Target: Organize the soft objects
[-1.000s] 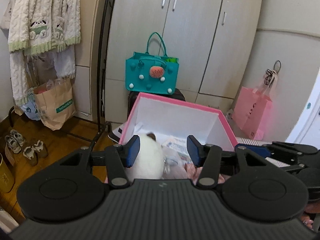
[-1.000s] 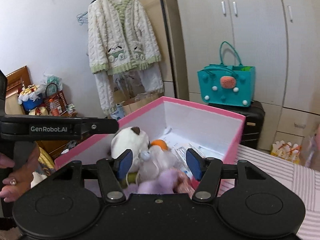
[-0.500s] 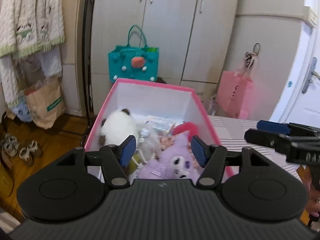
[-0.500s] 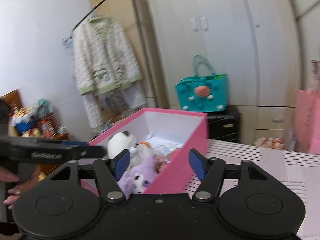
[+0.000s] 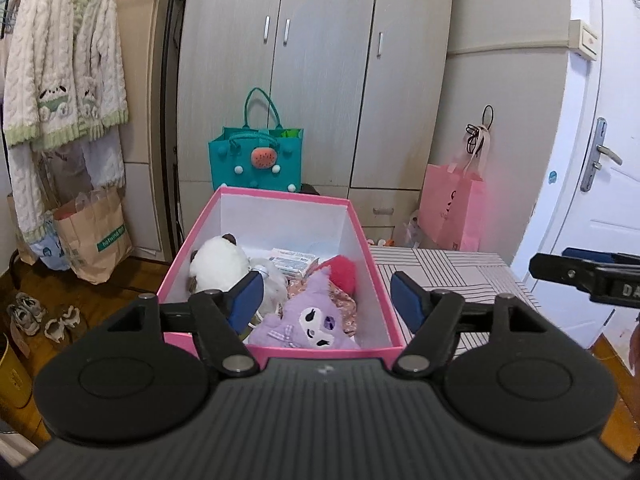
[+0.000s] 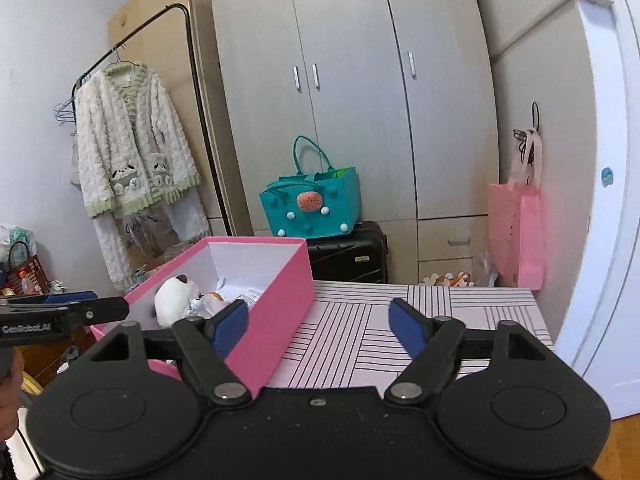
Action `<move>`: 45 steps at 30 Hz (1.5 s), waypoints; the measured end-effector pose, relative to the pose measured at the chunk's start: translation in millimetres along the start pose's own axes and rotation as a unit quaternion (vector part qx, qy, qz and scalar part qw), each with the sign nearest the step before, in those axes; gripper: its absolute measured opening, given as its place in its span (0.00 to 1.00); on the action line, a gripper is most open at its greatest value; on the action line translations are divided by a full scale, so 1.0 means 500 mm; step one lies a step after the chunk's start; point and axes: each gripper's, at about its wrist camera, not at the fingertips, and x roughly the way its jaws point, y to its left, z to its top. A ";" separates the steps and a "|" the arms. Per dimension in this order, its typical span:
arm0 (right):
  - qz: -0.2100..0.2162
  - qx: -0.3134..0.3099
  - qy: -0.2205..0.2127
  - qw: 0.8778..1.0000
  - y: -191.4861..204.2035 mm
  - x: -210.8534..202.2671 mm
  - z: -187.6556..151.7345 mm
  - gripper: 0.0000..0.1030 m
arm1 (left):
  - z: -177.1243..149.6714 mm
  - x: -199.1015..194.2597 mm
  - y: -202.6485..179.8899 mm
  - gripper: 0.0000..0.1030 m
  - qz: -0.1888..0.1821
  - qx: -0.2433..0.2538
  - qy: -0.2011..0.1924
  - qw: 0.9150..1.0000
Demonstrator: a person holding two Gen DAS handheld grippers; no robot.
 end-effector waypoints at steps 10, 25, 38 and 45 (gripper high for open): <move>-0.058 -0.058 0.062 0.995 0.036 -0.040 -0.015 1.00 | -0.032 -0.049 -0.037 0.98 0.039 0.003 -0.043 0.998; -0.110 -0.023 0.013 0.994 0.050 -0.159 -0.047 1.00 | -0.055 -0.108 -0.092 1.00 0.072 0.057 -0.061 0.994; -0.124 -0.032 -0.016 0.992 0.063 -0.179 -0.073 1.00 | -0.087 -0.098 -0.101 1.00 0.073 0.052 -0.052 0.995; -0.127 -0.029 -0.035 0.991 0.053 -0.184 -0.084 1.00 | -0.087 -0.087 -0.106 1.00 0.070 0.054 -0.041 0.995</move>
